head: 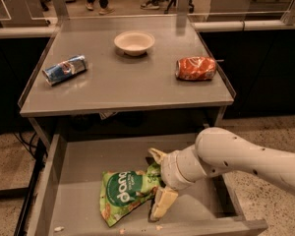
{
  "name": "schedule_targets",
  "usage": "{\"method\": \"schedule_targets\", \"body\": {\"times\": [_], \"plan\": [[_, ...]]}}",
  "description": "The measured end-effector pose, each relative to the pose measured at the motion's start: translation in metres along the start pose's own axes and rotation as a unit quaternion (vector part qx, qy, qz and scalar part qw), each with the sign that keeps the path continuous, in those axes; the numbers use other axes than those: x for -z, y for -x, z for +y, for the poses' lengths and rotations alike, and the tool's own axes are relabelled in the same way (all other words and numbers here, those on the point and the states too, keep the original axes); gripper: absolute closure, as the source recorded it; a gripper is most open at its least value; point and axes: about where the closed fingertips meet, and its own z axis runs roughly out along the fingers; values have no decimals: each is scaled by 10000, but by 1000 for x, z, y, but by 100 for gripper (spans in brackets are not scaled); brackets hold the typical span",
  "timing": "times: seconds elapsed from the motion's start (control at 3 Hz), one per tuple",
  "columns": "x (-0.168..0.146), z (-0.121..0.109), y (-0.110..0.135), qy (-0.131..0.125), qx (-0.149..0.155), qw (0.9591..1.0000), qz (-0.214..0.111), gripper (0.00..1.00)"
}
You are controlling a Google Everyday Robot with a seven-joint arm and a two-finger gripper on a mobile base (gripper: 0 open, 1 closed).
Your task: Place green rice chip bag into top drawer
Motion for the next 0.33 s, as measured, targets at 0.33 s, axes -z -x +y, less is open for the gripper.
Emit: {"method": "schedule_targets", "body": {"times": [0.33], "plan": [[0, 0, 0, 0, 0, 10000, 0, 0]]}}
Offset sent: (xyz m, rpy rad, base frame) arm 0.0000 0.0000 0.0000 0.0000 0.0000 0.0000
